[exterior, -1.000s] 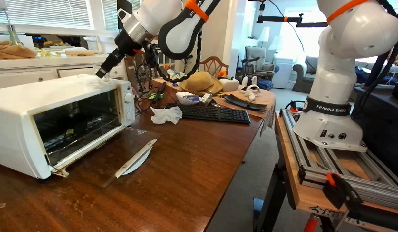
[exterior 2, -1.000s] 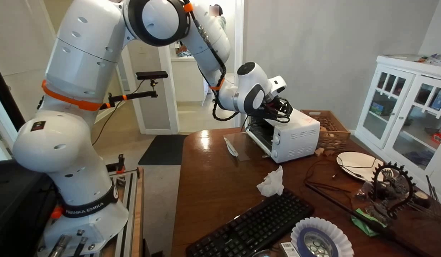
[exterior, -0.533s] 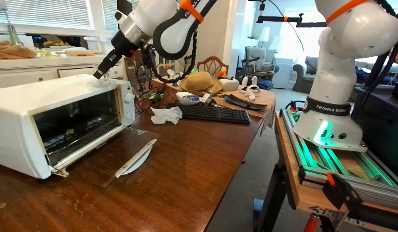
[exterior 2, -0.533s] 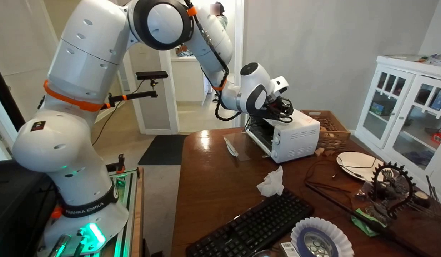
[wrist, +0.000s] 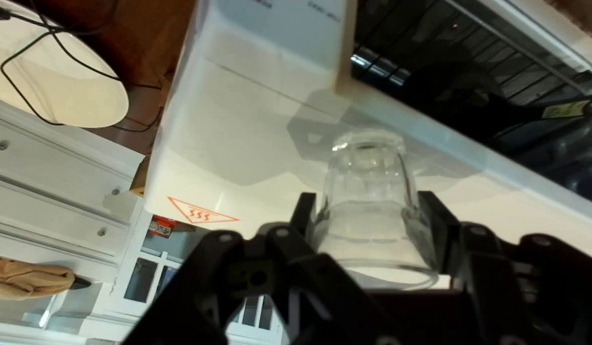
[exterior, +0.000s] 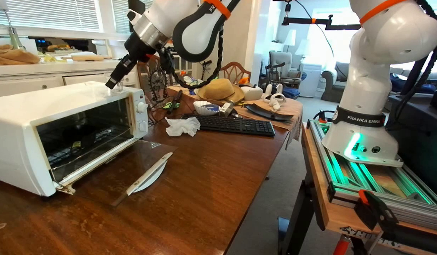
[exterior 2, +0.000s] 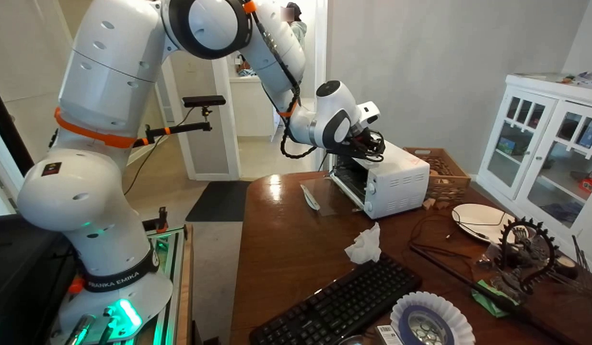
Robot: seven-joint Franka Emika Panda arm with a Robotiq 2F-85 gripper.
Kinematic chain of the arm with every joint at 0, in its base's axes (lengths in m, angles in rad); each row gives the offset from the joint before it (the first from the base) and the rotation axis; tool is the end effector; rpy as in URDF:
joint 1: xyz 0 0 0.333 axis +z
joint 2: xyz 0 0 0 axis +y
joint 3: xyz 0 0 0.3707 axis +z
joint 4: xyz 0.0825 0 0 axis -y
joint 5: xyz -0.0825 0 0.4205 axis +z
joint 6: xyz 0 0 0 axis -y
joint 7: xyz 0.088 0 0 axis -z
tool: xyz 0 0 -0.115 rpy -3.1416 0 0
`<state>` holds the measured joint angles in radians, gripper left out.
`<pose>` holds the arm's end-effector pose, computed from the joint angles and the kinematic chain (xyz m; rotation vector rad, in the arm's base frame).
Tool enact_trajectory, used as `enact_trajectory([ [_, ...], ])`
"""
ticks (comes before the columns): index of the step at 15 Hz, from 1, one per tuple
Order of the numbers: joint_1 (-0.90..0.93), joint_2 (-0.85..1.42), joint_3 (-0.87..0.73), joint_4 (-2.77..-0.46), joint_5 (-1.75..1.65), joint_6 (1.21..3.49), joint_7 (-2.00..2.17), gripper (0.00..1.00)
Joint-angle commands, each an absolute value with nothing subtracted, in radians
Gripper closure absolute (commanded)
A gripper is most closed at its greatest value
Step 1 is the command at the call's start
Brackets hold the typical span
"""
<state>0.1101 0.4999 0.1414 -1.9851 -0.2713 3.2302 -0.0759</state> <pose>0.6862 0.1922 0.3139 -2.7686 -0.8012 -1.1346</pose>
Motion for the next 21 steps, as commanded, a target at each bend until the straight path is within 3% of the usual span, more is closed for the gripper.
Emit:
enact_trajectory([
  [1, 0.124, 0.362, 0.143, -2.182, -0.237, 3.227, -0.085, 0.70],
  [9, 0.153, 0.226, 0.102, -2.417, -0.262, 3.229, -0.052, 0.70],
  [17, 0.319, 0.352, -0.116, -2.367, -0.304, 3.283, -0.085, 0.70],
  [20, 0.267, 0.386, -0.035, -2.339, -0.294, 3.226, -0.097, 0.70],
  [21, 0.290, 0.352, -0.071, -2.373, -0.288, 3.252, -0.085, 0.45],
])
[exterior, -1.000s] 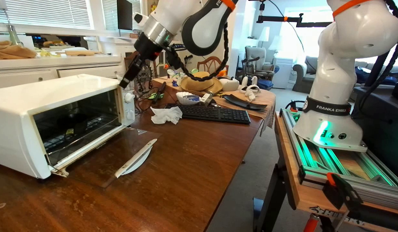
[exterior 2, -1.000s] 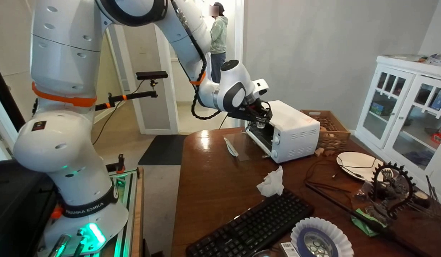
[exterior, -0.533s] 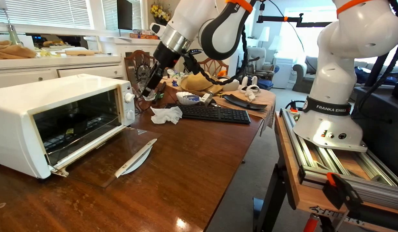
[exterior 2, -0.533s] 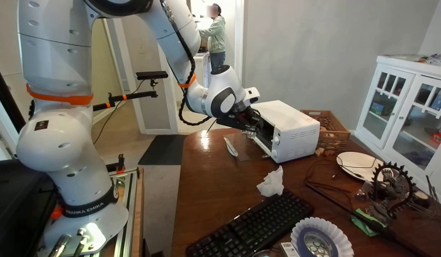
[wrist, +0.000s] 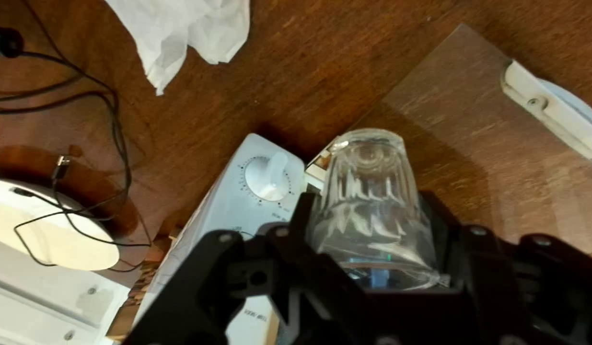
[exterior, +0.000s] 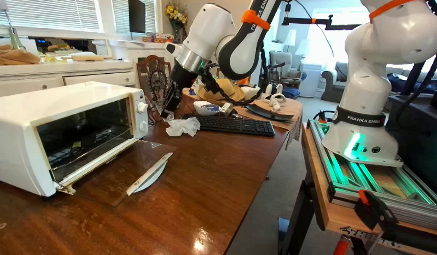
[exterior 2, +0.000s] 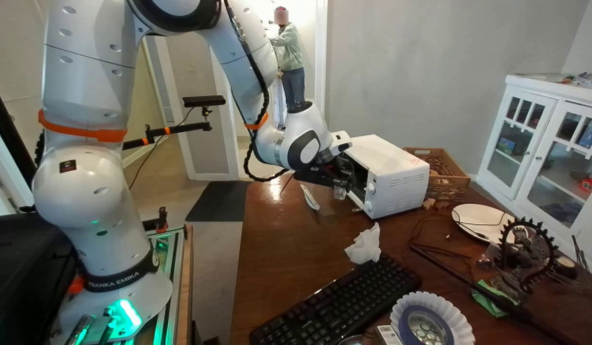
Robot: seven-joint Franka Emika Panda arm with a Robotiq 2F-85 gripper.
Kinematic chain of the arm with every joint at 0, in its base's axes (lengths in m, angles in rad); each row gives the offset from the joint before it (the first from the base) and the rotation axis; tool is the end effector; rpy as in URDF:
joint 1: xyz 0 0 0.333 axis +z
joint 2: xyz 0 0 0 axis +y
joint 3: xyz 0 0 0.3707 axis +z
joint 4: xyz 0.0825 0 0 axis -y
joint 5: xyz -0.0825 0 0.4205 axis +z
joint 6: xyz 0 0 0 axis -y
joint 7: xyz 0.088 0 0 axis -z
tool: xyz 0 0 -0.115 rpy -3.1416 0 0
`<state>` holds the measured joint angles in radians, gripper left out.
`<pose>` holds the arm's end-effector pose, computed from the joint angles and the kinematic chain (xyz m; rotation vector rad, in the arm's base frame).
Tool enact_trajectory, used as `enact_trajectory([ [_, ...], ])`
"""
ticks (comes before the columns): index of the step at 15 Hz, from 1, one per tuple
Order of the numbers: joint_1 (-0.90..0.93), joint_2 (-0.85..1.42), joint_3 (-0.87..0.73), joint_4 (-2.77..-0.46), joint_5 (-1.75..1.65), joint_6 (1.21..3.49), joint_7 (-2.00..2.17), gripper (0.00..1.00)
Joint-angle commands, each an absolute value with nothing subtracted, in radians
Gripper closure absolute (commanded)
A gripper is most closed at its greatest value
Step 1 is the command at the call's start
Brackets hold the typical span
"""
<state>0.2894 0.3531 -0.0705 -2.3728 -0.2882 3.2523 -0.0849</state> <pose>0.5608 0.1543 0.2438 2.8665 0.9018 0.8019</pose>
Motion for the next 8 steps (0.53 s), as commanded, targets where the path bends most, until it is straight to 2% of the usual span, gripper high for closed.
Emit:
enact_trajectory([
  [1, 0.286, 0.367, -0.058, -2.364, -0.288, 3.252, -0.085, 0.45],
  [4, 0.284, 0.385, -0.047, -2.351, -0.288, 3.252, -0.085, 0.45],
  [5, 0.282, 0.385, -0.047, -2.351, -0.288, 3.252, -0.085, 0.70],
  [8, 0.361, 0.415, -0.121, -2.327, -0.287, 3.272, -0.080, 0.70],
])
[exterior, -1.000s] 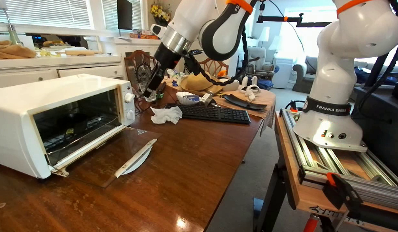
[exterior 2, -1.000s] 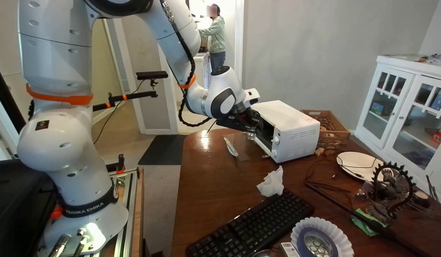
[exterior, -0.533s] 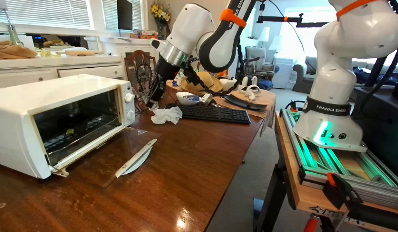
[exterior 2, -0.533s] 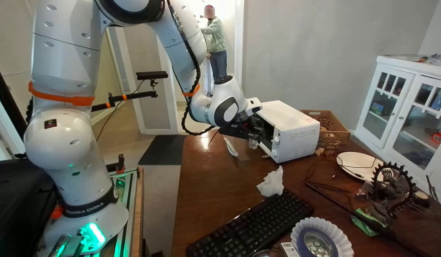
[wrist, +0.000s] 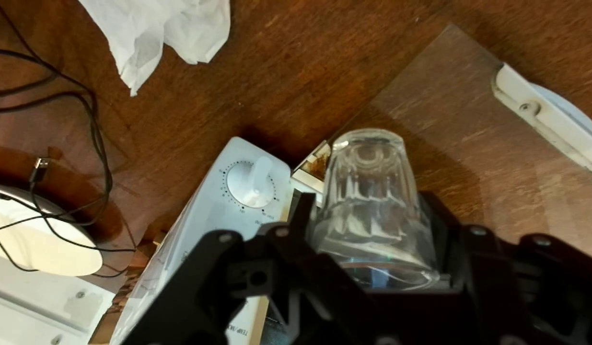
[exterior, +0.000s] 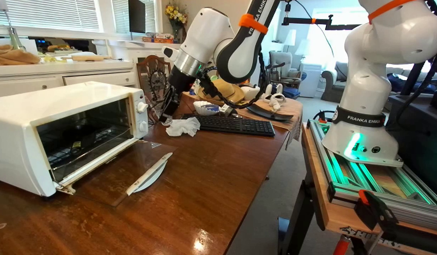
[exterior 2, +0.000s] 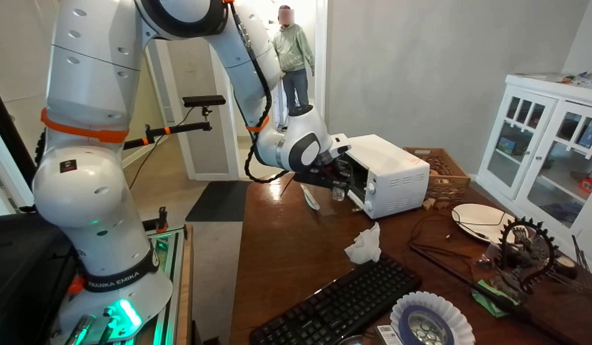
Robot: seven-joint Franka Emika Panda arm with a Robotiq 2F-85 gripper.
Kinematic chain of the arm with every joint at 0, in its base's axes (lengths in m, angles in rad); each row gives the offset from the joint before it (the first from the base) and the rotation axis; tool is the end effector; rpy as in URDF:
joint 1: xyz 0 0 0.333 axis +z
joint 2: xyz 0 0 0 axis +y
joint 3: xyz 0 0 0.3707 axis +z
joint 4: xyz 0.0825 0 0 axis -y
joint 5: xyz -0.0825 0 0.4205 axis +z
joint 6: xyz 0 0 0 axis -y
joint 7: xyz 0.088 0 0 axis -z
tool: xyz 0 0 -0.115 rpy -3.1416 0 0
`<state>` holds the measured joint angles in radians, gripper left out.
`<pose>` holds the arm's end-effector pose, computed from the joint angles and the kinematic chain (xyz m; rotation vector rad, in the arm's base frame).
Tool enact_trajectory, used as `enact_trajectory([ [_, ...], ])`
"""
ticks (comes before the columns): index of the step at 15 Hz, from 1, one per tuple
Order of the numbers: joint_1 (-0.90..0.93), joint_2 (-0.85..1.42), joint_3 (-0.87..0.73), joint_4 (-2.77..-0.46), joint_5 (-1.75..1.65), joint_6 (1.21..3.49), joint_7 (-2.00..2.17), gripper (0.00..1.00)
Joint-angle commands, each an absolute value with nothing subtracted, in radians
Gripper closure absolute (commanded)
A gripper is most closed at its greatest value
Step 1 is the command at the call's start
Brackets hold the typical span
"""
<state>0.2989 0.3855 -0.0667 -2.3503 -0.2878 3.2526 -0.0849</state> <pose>0.5647 0.1632 0.2333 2.8673 0.9231 0.7887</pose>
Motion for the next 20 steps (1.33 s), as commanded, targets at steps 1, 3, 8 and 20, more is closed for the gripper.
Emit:
enact_trajectory([
  [1, 0.390, 0.428, -0.143, -2.316, -0.285, 3.278, -0.077, 0.70],
  [3, 0.454, 0.455, -0.190, -2.296, -0.284, 3.291, -0.076, 0.70],
  [8, 0.659, 0.542, -0.355, -2.253, -0.250, 3.380, -0.072, 0.70],
  [20, 0.706, 0.725, -0.316, -2.097, 0.026, 3.562, -0.217, 0.70],
])
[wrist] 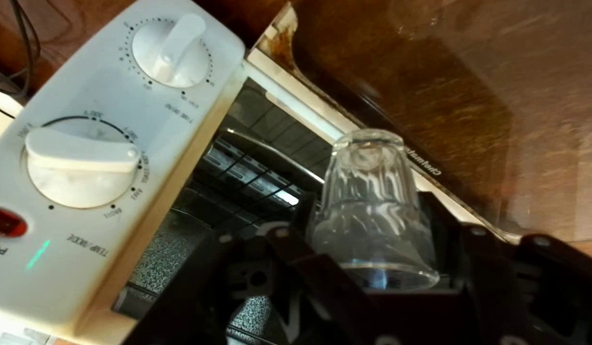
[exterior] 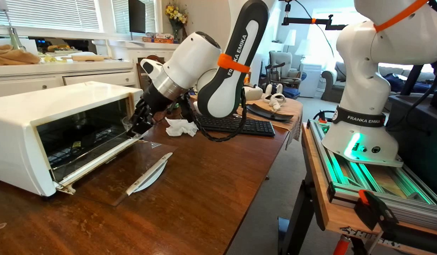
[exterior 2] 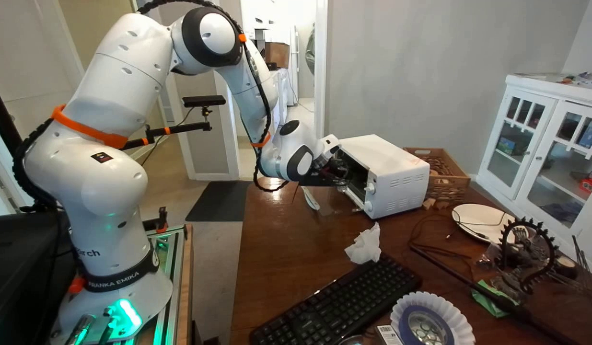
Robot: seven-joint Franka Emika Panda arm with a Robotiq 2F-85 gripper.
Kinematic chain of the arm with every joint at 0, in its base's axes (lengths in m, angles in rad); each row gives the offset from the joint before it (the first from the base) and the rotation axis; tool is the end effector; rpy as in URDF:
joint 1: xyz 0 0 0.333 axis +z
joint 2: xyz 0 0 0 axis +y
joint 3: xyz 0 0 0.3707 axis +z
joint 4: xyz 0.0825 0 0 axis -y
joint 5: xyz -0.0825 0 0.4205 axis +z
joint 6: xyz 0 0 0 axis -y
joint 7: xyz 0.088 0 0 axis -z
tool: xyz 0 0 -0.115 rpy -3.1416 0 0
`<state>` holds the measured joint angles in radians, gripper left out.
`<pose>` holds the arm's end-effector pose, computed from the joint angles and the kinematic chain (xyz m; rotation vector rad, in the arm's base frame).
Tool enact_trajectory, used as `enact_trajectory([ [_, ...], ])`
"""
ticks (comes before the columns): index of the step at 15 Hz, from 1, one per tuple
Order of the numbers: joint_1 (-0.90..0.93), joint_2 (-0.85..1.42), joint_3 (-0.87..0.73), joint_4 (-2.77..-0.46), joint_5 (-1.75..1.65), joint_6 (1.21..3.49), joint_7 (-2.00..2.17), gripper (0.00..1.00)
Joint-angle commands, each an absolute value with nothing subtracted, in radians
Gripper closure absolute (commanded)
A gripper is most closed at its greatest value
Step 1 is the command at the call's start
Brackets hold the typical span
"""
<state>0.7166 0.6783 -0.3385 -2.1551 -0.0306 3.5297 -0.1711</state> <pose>0.5966 0.2564 0.1833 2.6513 1.0171 1.1007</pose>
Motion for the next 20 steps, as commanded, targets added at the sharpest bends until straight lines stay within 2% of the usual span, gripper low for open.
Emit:
enact_trajectory([
  [1, 0.699, 0.732, -0.309, -2.081, 0.031, 3.562, -0.223, 0.70],
  [6, 0.669, 0.718, -0.277, -2.068, 0.026, 3.536, -0.231, 0.70],
  [7, 0.660, 0.720, -0.268, -2.064, 0.025, 3.536, -0.233, 0.45],
  [9, 0.657, 0.720, -0.267, -2.064, 0.024, 3.536, -0.235, 0.45],
  [10, 0.669, 0.723, -0.277, -2.067, 0.035, 3.550, -0.236, 0.70],
  [20, 0.640, 0.737, -0.256, -2.120, 0.142, 3.674, -0.226, 0.70],
])
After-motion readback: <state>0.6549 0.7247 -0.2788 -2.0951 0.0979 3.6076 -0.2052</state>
